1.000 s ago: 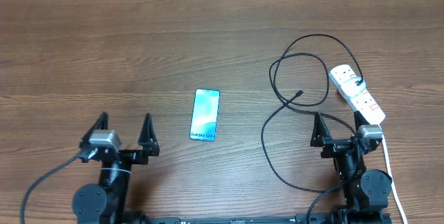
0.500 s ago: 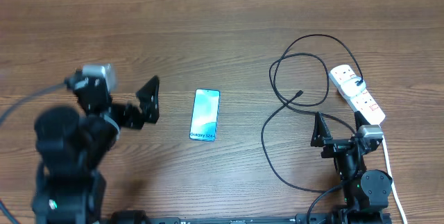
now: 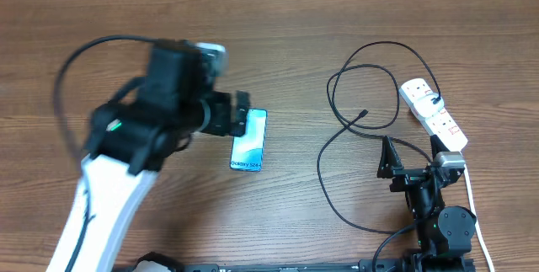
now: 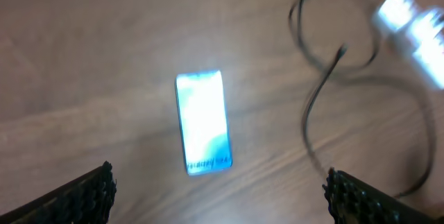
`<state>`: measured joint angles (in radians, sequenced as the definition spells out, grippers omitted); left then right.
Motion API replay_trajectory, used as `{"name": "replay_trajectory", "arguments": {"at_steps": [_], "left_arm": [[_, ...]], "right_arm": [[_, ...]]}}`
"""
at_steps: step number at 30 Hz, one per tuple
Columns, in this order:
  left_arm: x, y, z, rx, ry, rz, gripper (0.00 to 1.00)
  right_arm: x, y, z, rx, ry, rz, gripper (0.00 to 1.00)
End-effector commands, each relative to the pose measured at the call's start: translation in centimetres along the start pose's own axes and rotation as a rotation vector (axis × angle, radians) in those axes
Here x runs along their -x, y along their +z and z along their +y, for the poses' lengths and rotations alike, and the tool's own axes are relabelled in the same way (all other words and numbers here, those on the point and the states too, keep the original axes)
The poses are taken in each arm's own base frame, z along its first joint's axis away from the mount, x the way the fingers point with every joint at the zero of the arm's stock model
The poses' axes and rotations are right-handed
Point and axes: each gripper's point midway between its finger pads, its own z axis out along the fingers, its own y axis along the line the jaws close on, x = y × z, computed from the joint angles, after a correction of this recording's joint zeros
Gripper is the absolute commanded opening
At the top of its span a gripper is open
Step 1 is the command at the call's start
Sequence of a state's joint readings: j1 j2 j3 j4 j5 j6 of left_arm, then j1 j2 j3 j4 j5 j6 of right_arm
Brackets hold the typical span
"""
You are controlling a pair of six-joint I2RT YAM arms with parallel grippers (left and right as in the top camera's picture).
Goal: Plug charger to phone and switch on socket
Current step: 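Reach the left gripper forward over the phone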
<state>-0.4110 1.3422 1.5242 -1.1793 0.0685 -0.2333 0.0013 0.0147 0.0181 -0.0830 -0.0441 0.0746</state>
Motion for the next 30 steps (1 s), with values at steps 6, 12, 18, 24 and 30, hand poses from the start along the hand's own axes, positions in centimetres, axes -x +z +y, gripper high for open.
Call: {"name": "replay_trajectory", "arguments": {"at_steps": [6, 12, 18, 24, 30], "left_arm": [[-2.0, 7.2, -0.4, 0.073, 0.025, 0.235, 1.0], [-5.5, 12.8, 0.4, 0.117, 0.008, 0.469, 0.99], [-8.4, 16.7, 0.1, 0.087, -0.021, 0.622, 1.0], [-10.2, 19.7, 0.8, 0.112, -0.043, 0.687, 0.99], [-10.3, 21.0, 2.4, 0.216, -0.082, 0.66, 1.0]], "right_arm": [[-0.1, 0.0, -0.3, -0.012, 0.003, -0.006, 1.0], [-0.1, 0.0, -0.3, -0.012, 0.003, -0.006, 1.0], [-0.2, 0.0, -0.3, -0.012, 0.003, -0.005, 1.0], [-0.1, 0.0, -0.3, -0.012, 0.003, -0.006, 1.0], [-0.1, 0.0, -0.3, -0.012, 0.003, -0.006, 1.0]]}}
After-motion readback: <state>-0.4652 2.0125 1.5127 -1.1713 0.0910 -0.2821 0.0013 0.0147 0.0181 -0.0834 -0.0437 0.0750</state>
